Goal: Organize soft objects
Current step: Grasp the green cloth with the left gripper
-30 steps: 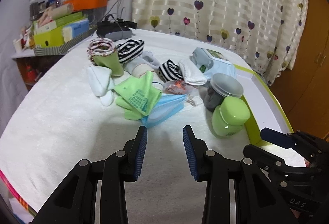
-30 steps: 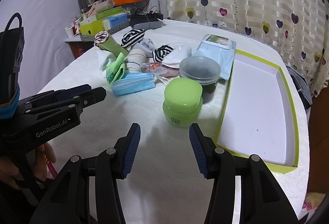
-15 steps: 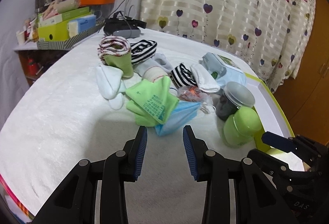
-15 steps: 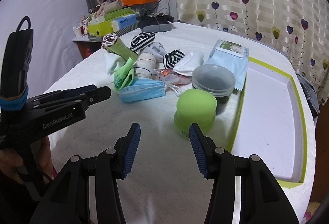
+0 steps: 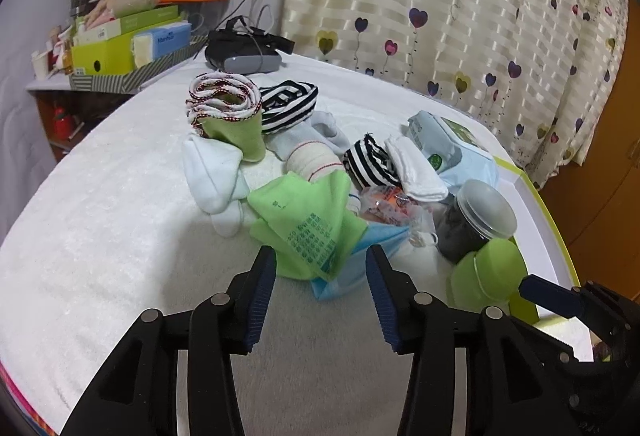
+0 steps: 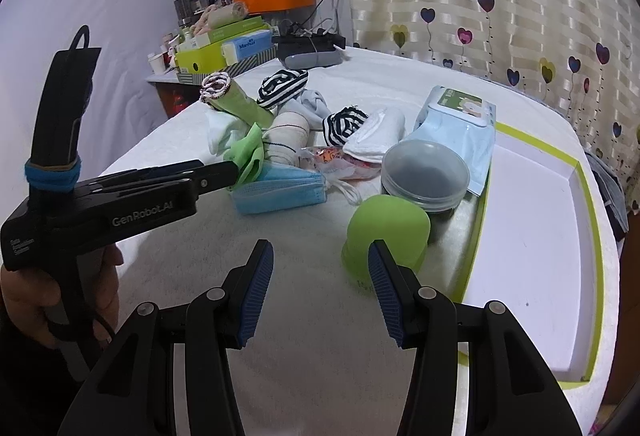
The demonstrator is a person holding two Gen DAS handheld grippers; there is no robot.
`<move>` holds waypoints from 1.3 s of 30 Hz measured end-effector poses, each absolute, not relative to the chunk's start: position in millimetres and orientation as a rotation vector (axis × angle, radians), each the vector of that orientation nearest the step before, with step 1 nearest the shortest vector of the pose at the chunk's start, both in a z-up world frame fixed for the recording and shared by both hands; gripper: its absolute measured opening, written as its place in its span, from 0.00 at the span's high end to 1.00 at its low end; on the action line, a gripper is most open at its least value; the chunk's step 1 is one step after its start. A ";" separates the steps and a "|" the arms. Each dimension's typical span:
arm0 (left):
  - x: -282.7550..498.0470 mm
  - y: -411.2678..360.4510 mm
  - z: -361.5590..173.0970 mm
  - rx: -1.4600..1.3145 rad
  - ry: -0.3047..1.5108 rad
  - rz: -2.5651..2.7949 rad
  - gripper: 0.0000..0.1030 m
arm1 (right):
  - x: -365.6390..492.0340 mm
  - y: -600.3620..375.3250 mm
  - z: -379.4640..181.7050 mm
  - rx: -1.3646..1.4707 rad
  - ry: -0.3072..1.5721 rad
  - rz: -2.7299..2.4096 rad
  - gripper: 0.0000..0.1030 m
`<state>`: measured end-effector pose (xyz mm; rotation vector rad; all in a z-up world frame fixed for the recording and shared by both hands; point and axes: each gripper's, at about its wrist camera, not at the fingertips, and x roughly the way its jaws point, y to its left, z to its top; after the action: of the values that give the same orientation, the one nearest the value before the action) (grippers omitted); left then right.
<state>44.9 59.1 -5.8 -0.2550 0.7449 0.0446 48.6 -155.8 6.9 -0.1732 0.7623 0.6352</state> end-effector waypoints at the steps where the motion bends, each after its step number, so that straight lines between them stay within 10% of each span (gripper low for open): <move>1: 46.9 59.4 -6.1 -0.255 0.747 0.049 0.54 | 50.0 -154.5 7.8 -0.175 0.762 0.637 0.51; 25: 77.5 61.3 -20.3 -0.245 0.774 0.069 0.53 | 61.1 -137.7 13.7 -0.215 0.756 0.652 0.51; 31: 74.5 67.3 -21.3 -0.250 0.775 0.072 0.86 | 62.0 -134.7 13.4 -0.221 0.757 0.651 0.51; 39: 60.2 79.1 -18.2 -0.267 0.754 0.069 0.95 | 64.2 -121.9 11.5 -0.243 0.760 0.657 0.51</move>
<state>60.2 79.1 -18.2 -0.2673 0.7539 0.0693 64.2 -121.9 11.5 -0.2425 0.7600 0.6566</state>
